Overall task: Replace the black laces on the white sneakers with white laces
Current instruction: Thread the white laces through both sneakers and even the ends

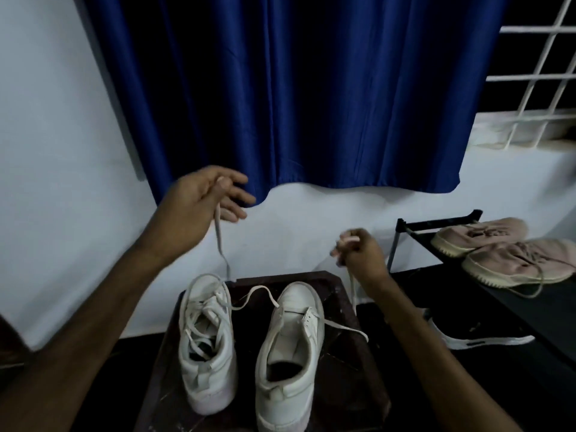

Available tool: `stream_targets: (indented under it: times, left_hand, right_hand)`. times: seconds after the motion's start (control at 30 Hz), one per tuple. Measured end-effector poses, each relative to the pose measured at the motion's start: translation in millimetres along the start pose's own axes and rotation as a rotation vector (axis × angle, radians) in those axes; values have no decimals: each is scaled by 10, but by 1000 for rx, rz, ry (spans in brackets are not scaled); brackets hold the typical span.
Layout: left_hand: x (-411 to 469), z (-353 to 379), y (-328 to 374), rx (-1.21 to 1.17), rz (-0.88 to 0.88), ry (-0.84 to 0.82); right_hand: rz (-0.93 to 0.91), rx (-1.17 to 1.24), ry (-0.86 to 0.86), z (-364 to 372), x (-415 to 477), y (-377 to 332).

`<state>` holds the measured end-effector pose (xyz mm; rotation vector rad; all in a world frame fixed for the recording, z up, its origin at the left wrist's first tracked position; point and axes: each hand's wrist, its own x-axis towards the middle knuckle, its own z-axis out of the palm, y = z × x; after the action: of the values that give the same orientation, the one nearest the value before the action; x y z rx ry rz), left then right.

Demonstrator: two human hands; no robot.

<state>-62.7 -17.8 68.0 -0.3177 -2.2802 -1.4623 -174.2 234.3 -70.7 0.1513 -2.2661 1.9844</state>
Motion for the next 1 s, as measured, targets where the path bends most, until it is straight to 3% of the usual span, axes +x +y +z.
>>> stream_targets:
  times: [0.07, 0.13, 0.3, 0.47, 0.67, 1.0]
  left_hand:
    - [170, -95, 248, 69, 18, 78]
    - [309, -171, 518, 184, 71, 157]
    - [516, -343, 1066, 341, 177, 335]
    - [680, -544, 1507, 103, 88, 317]
    - [748, -768, 2114, -361, -68, 232]
    - [699, -1064, 2808, -302, 104, 164]
  right_hand:
    - [32, 252, -76, -40, 19, -578]
    - [-23, 341, -144, -56, 9, -1156]
    - [-174, 287, -207, 49, -140, -2303]
    - [-280, 197, -187, 139, -250, -3115]
    - [-404, 165, -207, 256, -377, -3973]
    - [-553, 81, -145, 239, -524, -4740]
